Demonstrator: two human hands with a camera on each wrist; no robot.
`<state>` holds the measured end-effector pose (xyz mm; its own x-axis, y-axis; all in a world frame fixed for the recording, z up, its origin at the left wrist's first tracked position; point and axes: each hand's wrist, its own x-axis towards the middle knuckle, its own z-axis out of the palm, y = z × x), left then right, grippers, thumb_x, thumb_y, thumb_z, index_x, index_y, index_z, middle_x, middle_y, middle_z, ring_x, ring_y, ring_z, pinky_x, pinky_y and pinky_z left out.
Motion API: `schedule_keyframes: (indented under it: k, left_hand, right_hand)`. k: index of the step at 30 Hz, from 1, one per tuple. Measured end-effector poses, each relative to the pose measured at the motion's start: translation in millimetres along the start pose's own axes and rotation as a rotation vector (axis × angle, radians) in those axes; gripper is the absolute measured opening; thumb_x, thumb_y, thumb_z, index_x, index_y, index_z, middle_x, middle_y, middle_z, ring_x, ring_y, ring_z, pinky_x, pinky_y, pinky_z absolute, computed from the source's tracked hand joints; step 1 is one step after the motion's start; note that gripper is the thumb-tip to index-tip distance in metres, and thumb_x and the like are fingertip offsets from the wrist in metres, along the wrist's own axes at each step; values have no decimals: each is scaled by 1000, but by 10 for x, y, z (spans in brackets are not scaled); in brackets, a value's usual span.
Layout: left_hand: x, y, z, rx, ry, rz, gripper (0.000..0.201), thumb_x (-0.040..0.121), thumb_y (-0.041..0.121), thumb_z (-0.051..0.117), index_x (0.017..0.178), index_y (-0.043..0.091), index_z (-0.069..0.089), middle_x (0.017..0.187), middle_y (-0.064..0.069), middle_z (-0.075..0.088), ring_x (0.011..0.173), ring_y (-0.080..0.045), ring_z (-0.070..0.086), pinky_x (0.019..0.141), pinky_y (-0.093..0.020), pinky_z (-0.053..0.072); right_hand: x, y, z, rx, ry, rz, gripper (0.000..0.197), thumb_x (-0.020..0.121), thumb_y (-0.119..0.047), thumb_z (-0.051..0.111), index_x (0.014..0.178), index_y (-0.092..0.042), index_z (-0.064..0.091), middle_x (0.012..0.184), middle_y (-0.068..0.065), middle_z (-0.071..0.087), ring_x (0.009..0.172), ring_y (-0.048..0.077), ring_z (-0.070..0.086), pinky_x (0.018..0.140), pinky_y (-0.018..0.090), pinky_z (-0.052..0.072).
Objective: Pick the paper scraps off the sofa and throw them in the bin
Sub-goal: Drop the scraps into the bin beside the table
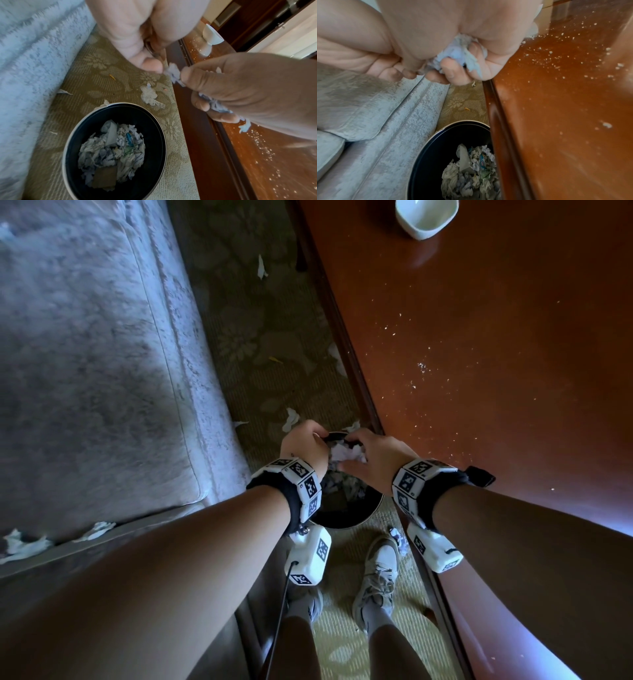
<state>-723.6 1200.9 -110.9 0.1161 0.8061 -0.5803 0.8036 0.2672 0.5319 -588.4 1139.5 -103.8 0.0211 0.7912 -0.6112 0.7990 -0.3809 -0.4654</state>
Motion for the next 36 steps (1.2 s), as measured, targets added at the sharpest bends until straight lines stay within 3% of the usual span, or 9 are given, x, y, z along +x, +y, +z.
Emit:
schedule_keyframes:
  k: [6,11,13,16,21,23,26,31,36]
  left_hand:
    - [-80,18,-60,117,-65,43,31,99,14,36,100,4,65,99,-13,65,95,-27,60,74,-33,41]
    - [-213,19,9,-42,-177,23,34,90,18,48,56,15,49,58,-3,51,65,-24,53,61,-34,42]
    - [-261,56,14,-9,-245,99,25,86,18,55,61,15,55,59,-2,57,65,-23,59,63,-33,49]
    - [-265,91,-42,-10,-331,173,14,78,9,60,72,21,64,69,2,66,75,-18,66,69,-31,55]
    - [-249,103,-129,3,-434,203,14,77,8,65,80,21,68,74,0,69,80,-17,69,73,-30,57]
    - [-248,147,-157,21,-453,203,15,78,5,64,83,18,69,76,0,68,82,-18,67,68,-22,53]
    - [-220,209,-157,113,-531,214,22,86,4,62,107,4,69,101,-10,70,99,-20,64,60,-8,41]
    - [-184,227,-174,180,-505,185,20,88,8,59,101,-1,71,96,-16,70,98,-25,66,81,-28,48]
    - [-88,252,-229,302,-567,143,7,76,5,65,70,5,67,59,-2,56,62,-17,58,47,-20,38]
  right_hand:
    - [-29,-45,67,46,-24,46,51,79,-62,62,114,-26,48,70,-11,54,57,2,51,47,21,35]
    - [-7,-69,160,68,-10,21,60,70,-63,70,111,-27,45,83,-10,62,67,6,59,56,25,49]
    - [1,-79,207,111,-27,0,69,67,-59,73,119,-27,42,90,-9,62,77,11,62,69,33,57]
    - [-22,-93,190,122,-39,9,89,59,-56,80,129,-26,35,101,-8,63,89,14,62,81,37,55]
    - [-25,-121,132,119,-59,-5,98,51,-58,84,130,-28,33,99,-8,64,89,12,63,81,35,56]
    - [-6,-129,128,137,-65,5,99,50,-58,84,129,-29,33,97,-9,63,88,12,62,81,35,56]
    - [8,-129,124,155,-80,7,99,48,-57,85,129,-29,35,102,-7,63,91,13,62,82,36,56]
    - [57,-171,105,184,-105,4,93,51,-53,86,127,-28,38,105,-7,61,93,14,61,82,32,54]
    - [59,-212,162,179,-156,-31,90,56,-50,86,128,-27,37,105,-7,60,96,15,59,87,34,51]
